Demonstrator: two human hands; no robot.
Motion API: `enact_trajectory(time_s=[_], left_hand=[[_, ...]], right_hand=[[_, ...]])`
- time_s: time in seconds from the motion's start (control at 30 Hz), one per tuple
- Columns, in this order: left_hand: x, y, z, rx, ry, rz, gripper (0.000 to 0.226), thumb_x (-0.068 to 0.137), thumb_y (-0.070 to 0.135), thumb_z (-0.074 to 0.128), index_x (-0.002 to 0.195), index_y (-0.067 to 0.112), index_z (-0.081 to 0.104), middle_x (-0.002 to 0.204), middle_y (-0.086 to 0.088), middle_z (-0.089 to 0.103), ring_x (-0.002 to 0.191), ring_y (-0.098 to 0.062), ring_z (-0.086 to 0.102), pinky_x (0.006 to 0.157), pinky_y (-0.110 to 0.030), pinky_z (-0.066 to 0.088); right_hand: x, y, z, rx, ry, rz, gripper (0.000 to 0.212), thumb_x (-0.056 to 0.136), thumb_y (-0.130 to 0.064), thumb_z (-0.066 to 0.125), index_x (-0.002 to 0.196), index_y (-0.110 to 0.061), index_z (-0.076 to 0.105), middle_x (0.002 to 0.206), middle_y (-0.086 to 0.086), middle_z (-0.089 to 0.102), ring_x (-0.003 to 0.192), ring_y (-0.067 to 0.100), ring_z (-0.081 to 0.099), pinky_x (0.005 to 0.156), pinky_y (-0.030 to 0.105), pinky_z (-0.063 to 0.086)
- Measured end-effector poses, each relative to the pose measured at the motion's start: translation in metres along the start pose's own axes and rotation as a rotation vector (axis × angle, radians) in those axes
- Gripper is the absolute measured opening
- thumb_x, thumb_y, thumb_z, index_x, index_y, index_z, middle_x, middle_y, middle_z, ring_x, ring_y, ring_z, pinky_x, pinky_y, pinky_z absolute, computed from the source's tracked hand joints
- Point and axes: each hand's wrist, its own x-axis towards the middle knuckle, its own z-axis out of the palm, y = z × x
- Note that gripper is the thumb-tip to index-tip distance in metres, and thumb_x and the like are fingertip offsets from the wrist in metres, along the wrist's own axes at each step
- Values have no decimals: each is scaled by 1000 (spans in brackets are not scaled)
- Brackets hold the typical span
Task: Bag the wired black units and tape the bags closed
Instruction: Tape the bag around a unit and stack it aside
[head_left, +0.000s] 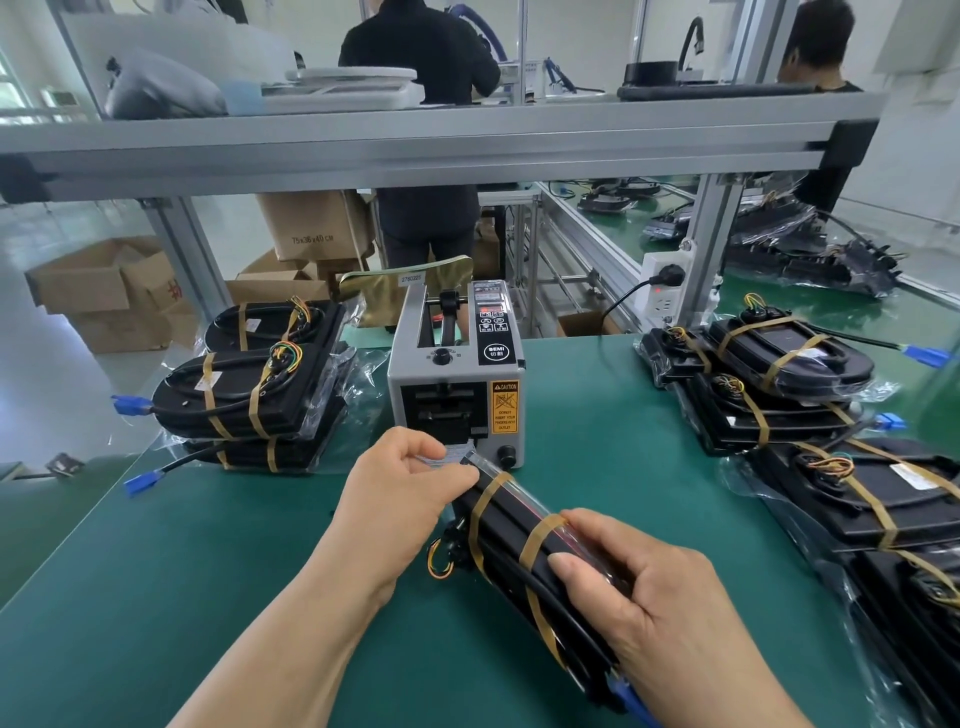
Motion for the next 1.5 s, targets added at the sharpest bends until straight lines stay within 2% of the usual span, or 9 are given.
enact_trajectory(time_s=[0.13,0.3,0.57,0.9,1.07,1.13,1.23,1.33,1.5], left_hand=[[0,-4,6,-124,-21,-49,9,80,21,74,74,20,68,46,18,49,42,-2,41,51,-21,33],[2,-5,8,-204,-16,-80,16,83,25,72,73,16,65,51,11,43,43,-7,30,42,-16,30],[-2,-4,11,-177,-72,-55,27,66,36,82,77,19,65,50,15,56,38,2,45,44,-11,35],[6,-19,0,-321,-123,-133,7,87,13,72,81,11,75,61,1,53,45,-7,32,49,-18,31],[1,-24,6,-401,-100,-127,10,89,9,69,81,10,75,57,8,59,40,0,44,44,-10,39],[0,-25,7,-402,-79,-102,13,88,9,70,77,13,76,57,9,58,42,1,43,44,-10,38],[0,-23,8,-365,-28,-30,15,86,11,72,73,16,76,56,9,57,44,-1,41,46,-11,37],[-1,-19,8,-279,4,50,18,87,9,71,71,17,74,53,12,57,43,1,41,47,-10,37],[-11,-2,-5,-83,-40,192,19,87,17,71,72,28,71,63,1,63,50,-2,46,48,-14,40]], right_hand=[[0,0,0,-7,6,-4,20,84,-48,59,104,-52,60,87,-20,70,80,3,64,74,22,52],[0,0,-1,-3,3,1,21,85,-47,60,105,-52,59,88,-18,70,80,4,65,77,26,55],[0,0,-1,5,7,6,20,85,-44,62,101,-55,60,86,-20,70,79,3,65,72,20,51],[3,-3,-8,31,-27,36,23,85,-41,64,96,-61,62,88,-19,72,81,2,66,74,9,48],[7,-8,-12,-57,-79,51,21,83,-50,58,102,-60,57,86,-19,71,79,2,66,74,16,51],[14,-12,-17,-106,-120,81,30,78,-62,55,107,-56,57,91,-19,71,83,-1,65,79,21,52],[34,-28,-20,-266,-177,112,81,57,-89,45,127,-49,50,115,-27,64,107,-8,58,98,26,48],[62,-52,-6,-434,-255,87,87,48,-92,48,115,-38,50,104,-19,64,97,3,61,86,31,52],[83,-69,8,-553,-386,11,60,57,-68,80,90,-26,54,83,-7,62,78,15,61,69,33,51]])
